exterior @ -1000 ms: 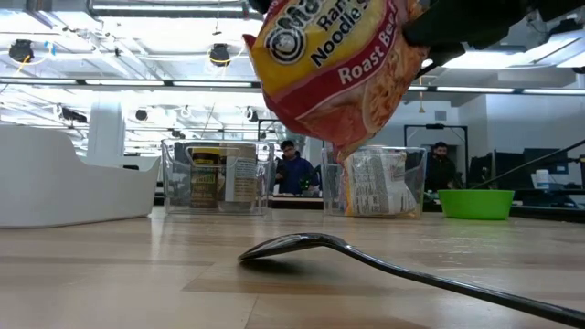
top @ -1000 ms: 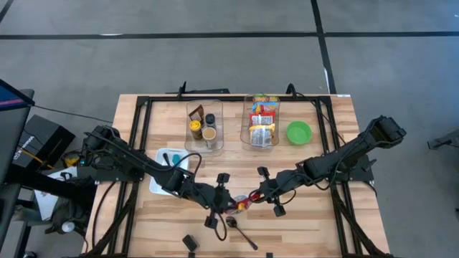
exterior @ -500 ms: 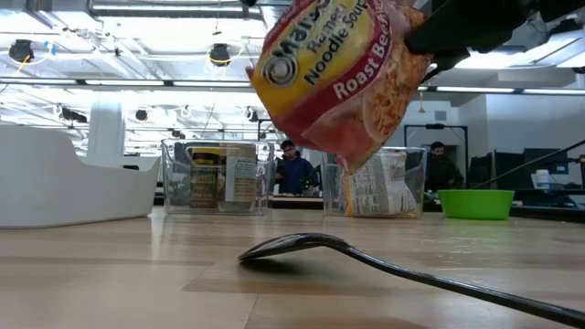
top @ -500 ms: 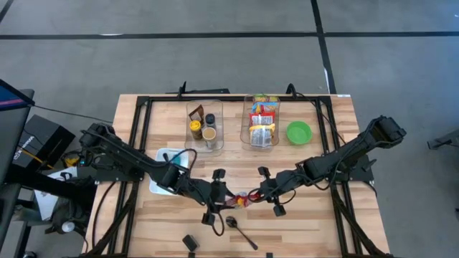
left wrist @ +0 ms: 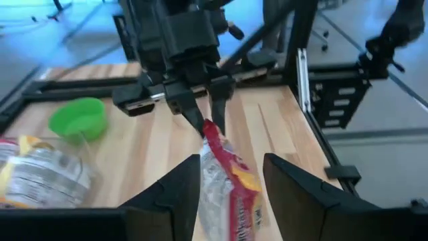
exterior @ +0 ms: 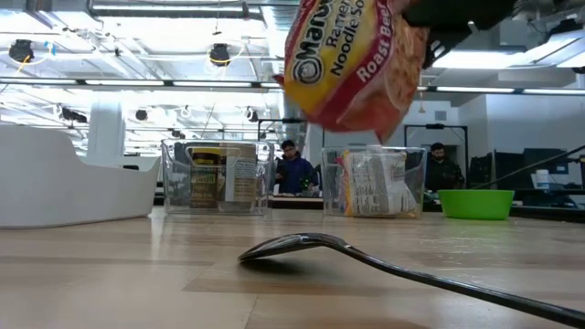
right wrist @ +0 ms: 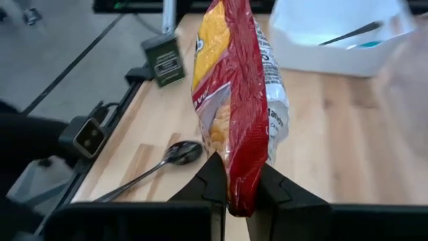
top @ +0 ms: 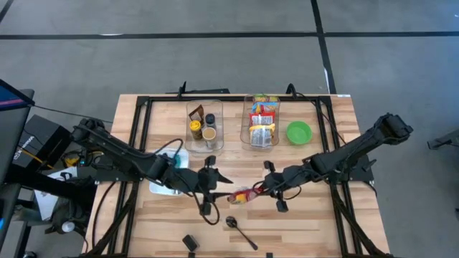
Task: Pick & Place Food Item
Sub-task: Put the dark red noodle pack into the right transparent bin, then put the black seasoning can into the left transparent bin
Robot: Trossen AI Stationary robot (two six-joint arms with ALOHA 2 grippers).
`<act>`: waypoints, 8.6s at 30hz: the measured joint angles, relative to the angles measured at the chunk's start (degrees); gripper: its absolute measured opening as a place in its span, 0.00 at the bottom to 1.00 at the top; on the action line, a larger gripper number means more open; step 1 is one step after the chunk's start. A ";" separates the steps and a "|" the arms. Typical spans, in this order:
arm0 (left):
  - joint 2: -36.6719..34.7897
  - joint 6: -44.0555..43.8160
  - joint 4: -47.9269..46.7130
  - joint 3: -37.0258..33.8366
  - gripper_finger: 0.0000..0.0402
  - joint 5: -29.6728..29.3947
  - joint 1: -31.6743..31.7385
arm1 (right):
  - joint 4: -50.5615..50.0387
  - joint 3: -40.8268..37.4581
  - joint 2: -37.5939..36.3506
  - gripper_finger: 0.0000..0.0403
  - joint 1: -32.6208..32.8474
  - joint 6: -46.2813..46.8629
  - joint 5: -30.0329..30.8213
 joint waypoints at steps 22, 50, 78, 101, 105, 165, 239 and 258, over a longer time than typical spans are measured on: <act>-2.99 0.61 3.03 0.02 0.35 -0.14 0.00 | -19.57 0.00 -22.66 0.06 -14.39 -0.22 13.77; -2.99 0.66 2.97 0.02 0.35 -0.10 0.00 | -31.64 0.02 -18.83 0.04 -35.10 -5.38 -3.11; -2.99 0.66 2.94 0.00 0.35 -0.10 0.00 | -29.32 0.02 -8.74 0.04 -42.37 -8.39 -6.29; -2.96 0.66 2.94 -0.02 0.35 -0.08 0.00 | -30.02 0.02 -8.74 0.13 -44.97 -6.05 -8.69; -2.96 0.66 2.96 -0.02 0.35 -0.08 0.00 | -29.96 0.02 -8.78 0.18 -44.95 -6.07 -8.23; -2.94 0.66 2.52 -0.02 0.35 -0.09 0.00 | -26.59 0.02 -8.26 0.01 -45.48 -0.68 -8.53; -2.94 -29.08 -1.84 -0.02 0.35 6.94 -4.01 | -23.87 0.04 -14.73 0.00 1.34 14.80 -8.21; -2.94 -64.49 -8.47 -0.02 0.35 -0.52 -23.88 | -23.93 0.02 -8.63 0.00 1.28 16.27 -8.21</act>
